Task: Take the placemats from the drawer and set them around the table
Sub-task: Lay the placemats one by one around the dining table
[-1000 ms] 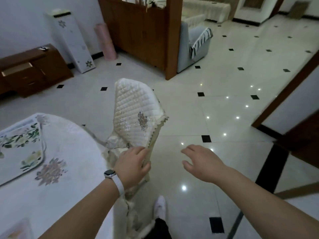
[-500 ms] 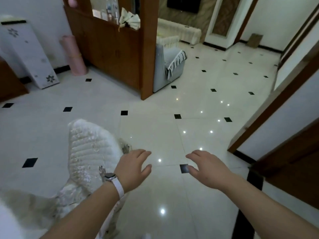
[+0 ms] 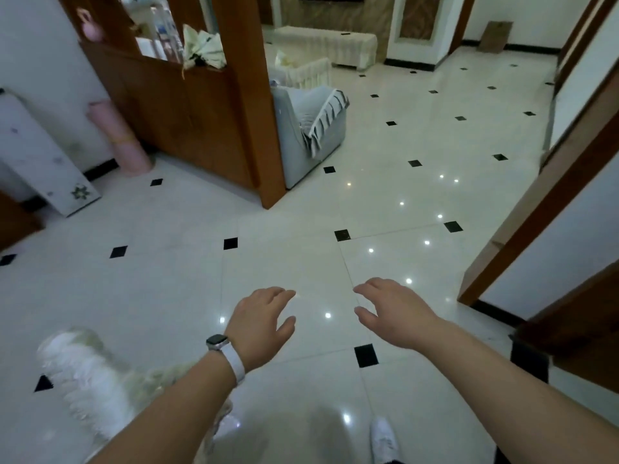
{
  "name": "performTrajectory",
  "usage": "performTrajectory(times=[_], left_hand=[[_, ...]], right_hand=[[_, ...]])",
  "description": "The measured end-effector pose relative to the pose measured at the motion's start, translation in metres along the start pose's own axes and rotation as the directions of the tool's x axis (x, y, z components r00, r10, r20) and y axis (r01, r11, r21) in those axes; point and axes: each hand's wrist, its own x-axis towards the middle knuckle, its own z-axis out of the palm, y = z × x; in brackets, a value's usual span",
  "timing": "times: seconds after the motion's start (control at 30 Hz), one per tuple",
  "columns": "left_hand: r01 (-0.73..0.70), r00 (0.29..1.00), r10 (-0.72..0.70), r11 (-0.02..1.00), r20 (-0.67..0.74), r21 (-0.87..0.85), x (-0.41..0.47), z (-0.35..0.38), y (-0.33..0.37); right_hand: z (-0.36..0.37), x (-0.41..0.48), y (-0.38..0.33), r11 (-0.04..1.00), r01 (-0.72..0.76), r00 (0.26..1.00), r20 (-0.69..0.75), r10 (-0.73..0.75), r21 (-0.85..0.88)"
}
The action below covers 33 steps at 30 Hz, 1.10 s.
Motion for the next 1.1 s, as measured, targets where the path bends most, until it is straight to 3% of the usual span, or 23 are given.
performTrajectory(times=[0.17, 0.33, 0.5, 0.67, 0.87, 1.1], left_hand=[[0.106, 0.994, -0.104, 0.992, -0.021, 0.069, 0.066, -0.012, 0.004], [0.277, 0.961, -0.273, 0.953, -0.052, 0.125, 0.087, -0.030, -0.026], [0.460, 0.888, -0.452, 0.877, -0.091, 0.138, 0.090, -0.038, -0.081], [0.537, 0.843, -0.527, 0.836, -0.108, 0.110, 0.109, -0.029, -0.158], [0.562, 0.821, -0.552, 0.827, -0.142, 0.033, 0.149, -0.051, -0.279], [0.590, 0.799, -0.572, 0.806, -0.186, 0.057, 0.181, -0.108, -0.409]], right_hand=[[-0.029, 0.084, 0.043, 0.991, 0.135, 0.989, 0.070, -0.134, -0.018], [-0.054, 0.164, 0.033, 0.949, 0.313, 0.949, 0.064, -0.310, -0.043], [-0.060, 0.247, -0.017, 0.878, 0.476, 0.878, 0.087, -0.470, -0.050], [-0.049, 0.336, -0.069, 0.837, 0.543, 0.836, 0.130, -0.532, -0.067], [-0.049, 0.445, -0.152, 0.815, 0.569, 0.817, 0.187, -0.545, -0.109], [-0.067, 0.549, -0.259, 0.773, 0.622, 0.782, 0.139, -0.607, -0.124]])
